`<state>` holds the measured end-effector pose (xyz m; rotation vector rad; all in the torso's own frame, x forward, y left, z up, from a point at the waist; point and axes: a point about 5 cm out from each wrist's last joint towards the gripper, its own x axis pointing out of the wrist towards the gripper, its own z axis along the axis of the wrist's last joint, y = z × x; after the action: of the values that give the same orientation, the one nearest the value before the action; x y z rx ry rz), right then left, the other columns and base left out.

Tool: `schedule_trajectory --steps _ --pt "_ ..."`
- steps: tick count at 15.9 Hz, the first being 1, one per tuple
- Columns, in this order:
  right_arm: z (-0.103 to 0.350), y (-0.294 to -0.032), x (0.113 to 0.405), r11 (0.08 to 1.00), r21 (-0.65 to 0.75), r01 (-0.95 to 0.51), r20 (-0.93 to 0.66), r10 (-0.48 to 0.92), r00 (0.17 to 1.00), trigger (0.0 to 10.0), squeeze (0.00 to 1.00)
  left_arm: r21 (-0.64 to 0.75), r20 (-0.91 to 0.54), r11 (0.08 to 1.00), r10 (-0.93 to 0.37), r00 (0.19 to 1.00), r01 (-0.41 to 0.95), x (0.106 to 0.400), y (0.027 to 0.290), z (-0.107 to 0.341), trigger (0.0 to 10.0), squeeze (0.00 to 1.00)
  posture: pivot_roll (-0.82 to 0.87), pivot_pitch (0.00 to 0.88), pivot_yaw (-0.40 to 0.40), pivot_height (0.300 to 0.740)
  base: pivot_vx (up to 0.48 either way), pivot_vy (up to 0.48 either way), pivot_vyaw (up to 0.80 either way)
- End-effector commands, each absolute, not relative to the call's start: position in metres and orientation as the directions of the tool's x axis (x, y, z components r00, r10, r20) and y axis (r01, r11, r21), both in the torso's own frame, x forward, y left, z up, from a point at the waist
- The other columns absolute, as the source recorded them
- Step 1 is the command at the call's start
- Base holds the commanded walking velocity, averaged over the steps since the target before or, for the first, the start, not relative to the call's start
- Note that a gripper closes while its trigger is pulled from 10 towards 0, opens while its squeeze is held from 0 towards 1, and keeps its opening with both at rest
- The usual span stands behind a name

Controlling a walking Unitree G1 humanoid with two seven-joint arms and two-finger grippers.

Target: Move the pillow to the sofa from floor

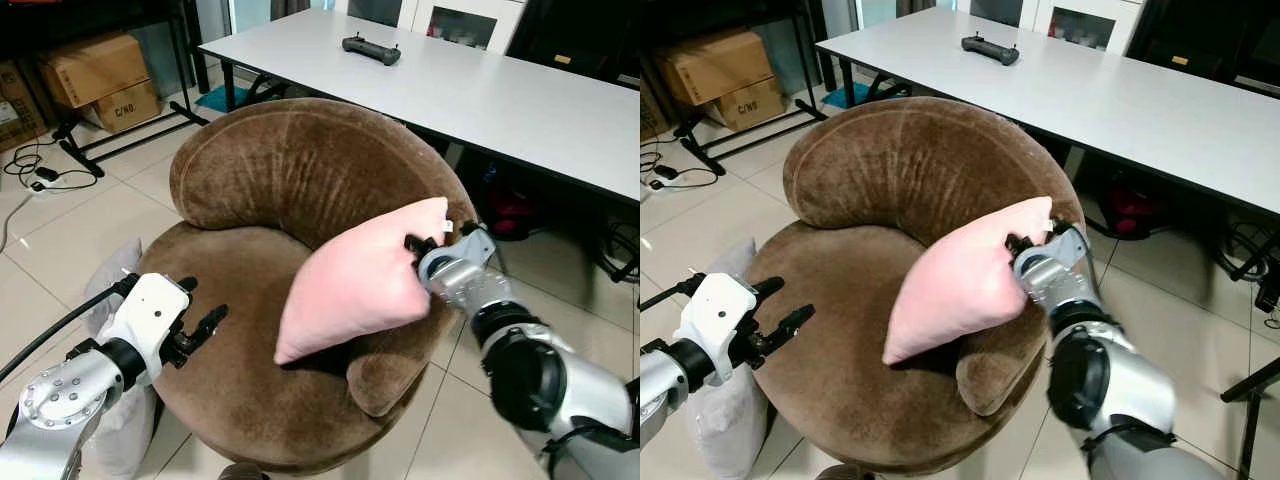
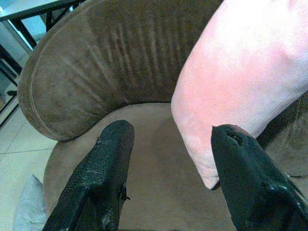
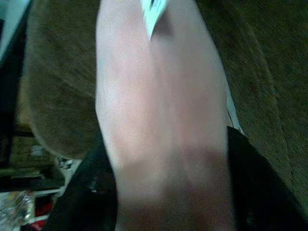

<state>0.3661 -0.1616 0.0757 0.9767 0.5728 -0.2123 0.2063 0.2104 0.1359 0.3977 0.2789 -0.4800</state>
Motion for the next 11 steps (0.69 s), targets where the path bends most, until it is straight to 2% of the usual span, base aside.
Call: schedule_trajectory --steps 1,3,6,7,8,9,11 --pt "0.093 -0.171 0.375 0.565 0.738 0.369 -0.493 0.078 0.867 10.0 1.0 0.311 -0.343 0.801 -0.408 0.846 0.512 0.207 0.205 0.137 10.0 0.0 0.19 0.0 -0.047 0.74 0.0 0.0 0.0" --pt "0.084 -0.172 0.369 0.578 0.732 0.36 -0.504 0.106 0.857 10.0 1.0 0.309 -0.343 0.799 -0.412 0.844 0.515 0.206 0.204 0.137 10.0 0.0 0.19 0.0 -0.05 0.74 0.0 0.0 0.0" --pt "0.081 -0.188 0.363 0.578 0.745 0.333 -0.459 0.081 0.885 10.0 1.0 0.309 -0.337 0.798 -0.418 0.844 0.518 0.205 0.201 0.137 10.0 0.0 0.19 0.0 -0.051 0.74 0.0 0.0 0.0" --pt "0.085 -0.209 0.359 0.666 0.694 0.274 -0.385 0.022 0.923 10.0 1.0 0.313 -0.292 0.825 -0.387 0.874 0.47 0.209 0.199 0.139 10.0 0.0 0.18 0.0 -0.055 0.74 0.0 0.0 0.0" --pt "0.081 -0.217 0.351 0.782 0.574 0.243 -0.355 -0.029 0.934 10.0 1.0 0.311 -0.268 0.841 -0.371 0.889 0.444 0.212 0.195 0.138 10.0 0.0 0.18 0.0 -0.057 0.74 0.0 0.0 0.0" --pt "0.075 -0.223 0.341 0.903 0.359 0.235 -0.316 -0.12 0.941 10.0 1.0 0.311 -0.255 0.851 -0.354 0.9 0.423 0.214 0.192 0.137 10.0 0.0 0.18 0.0 -0.059 0.74 0.0 0.0 0.0" --pt "0.065 -0.236 0.316 0.957 0.113 0.267 -0.272 -0.229 0.935 10.0 1.0 0.314 -0.208 0.881 -0.299 0.931 0.353 0.216 0.189 0.137 10.0 0.0 0.18 0.0 -0.073 0.74 0.0 0.0 0.0"
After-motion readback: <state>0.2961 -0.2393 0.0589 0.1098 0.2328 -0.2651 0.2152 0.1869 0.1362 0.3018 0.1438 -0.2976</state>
